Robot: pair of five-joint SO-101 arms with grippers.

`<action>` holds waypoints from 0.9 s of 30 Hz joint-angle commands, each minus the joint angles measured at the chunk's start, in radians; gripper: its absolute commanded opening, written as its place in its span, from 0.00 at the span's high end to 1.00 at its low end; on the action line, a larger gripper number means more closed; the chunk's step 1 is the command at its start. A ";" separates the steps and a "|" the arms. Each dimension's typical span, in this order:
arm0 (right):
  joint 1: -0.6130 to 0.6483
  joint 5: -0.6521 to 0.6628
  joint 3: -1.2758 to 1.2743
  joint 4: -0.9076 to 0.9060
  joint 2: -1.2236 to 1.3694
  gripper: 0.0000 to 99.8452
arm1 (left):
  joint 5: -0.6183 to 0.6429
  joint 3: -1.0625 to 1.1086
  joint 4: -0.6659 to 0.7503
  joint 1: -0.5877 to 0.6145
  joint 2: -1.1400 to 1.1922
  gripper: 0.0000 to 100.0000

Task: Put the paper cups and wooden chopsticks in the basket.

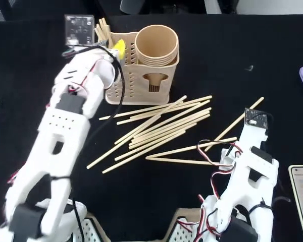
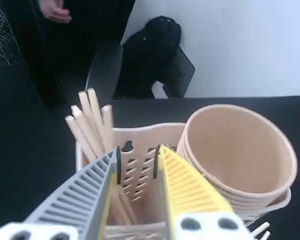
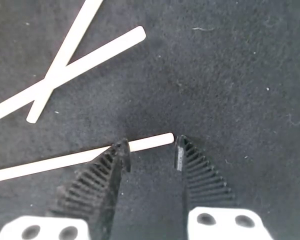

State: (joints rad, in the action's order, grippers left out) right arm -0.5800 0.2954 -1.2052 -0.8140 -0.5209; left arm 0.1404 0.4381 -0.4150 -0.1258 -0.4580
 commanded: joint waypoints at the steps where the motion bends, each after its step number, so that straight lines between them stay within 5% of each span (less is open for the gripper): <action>1: 0.018 0.002 -0.001 0.014 -0.013 0.83 | 0.008 -0.056 -0.144 0.056 -0.133 0.86; 9: 0.018 0.009 0.110 0.003 -0.013 0.83 | 0.000 0.176 -0.514 0.280 -0.399 0.86; 15: 0.091 0.152 0.355 -0.216 -0.013 0.83 | -0.092 0.501 -0.436 0.470 -0.566 0.85; 21: 0.325 0.318 0.641 -0.545 -0.004 0.83 | -0.112 0.762 -0.299 0.489 -0.646 0.85; 27: 0.592 0.497 0.598 -0.522 -0.002 0.73 | -0.106 0.881 -0.230 0.481 -0.667 0.85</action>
State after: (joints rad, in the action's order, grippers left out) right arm -0.1013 0.6882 -0.6007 -1.3541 -0.5178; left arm 0.0361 1.3080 -0.6866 0.3529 -1.1055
